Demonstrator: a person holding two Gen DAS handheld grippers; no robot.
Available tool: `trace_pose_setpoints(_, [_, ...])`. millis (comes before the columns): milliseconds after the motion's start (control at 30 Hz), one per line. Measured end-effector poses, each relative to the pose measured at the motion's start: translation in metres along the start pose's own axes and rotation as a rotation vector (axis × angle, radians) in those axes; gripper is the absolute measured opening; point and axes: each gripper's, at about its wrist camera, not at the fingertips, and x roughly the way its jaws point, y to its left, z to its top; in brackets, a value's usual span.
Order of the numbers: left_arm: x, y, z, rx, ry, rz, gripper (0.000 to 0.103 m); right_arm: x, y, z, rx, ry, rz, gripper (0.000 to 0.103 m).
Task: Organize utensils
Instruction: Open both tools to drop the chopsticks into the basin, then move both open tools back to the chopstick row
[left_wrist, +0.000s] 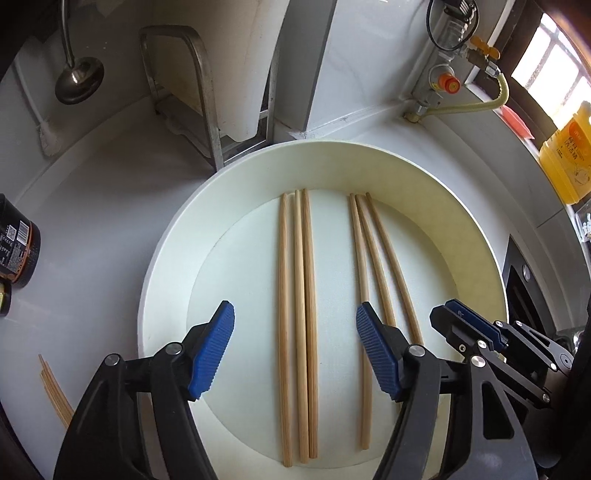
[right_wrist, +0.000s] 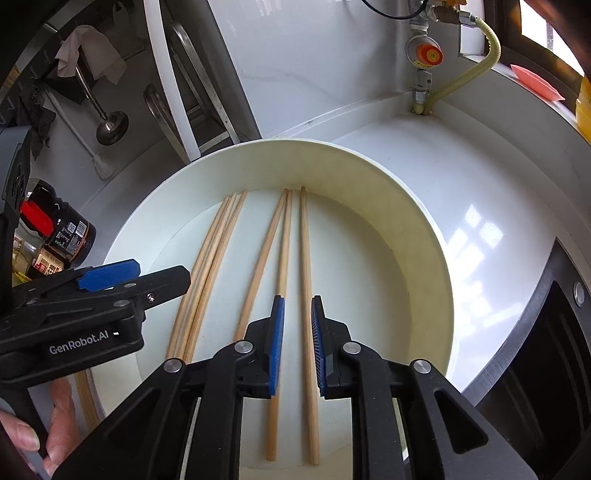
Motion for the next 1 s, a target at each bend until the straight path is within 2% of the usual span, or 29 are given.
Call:
trace_pose_setpoints(200, [-0.020, 0.018, -0.010, -0.038, -0.023, 0.025, 0.067, -0.009, 0.000, -0.004, 0.005, -0.005, 0.000, 0.016])
trace_pose_setpoints(500, [-0.056, 0.034, -0.035, -0.059, -0.073, 0.050, 0.071, -0.028, 0.023, -0.016, -0.031, -0.031, 0.014, 0.021])
trace_pose_setpoints(733, [-0.082, 0.059, -0.060, -0.100, -0.115, 0.101, 0.073, -0.040, 0.052, -0.029, -0.081, -0.032, 0.033, 0.026])
trace_pose_setpoints(1000, [-0.108, 0.107, -0.096, -0.188, -0.143, 0.160, 0.075, -0.042, 0.101, -0.044, -0.177, -0.008, 0.074, 0.031])
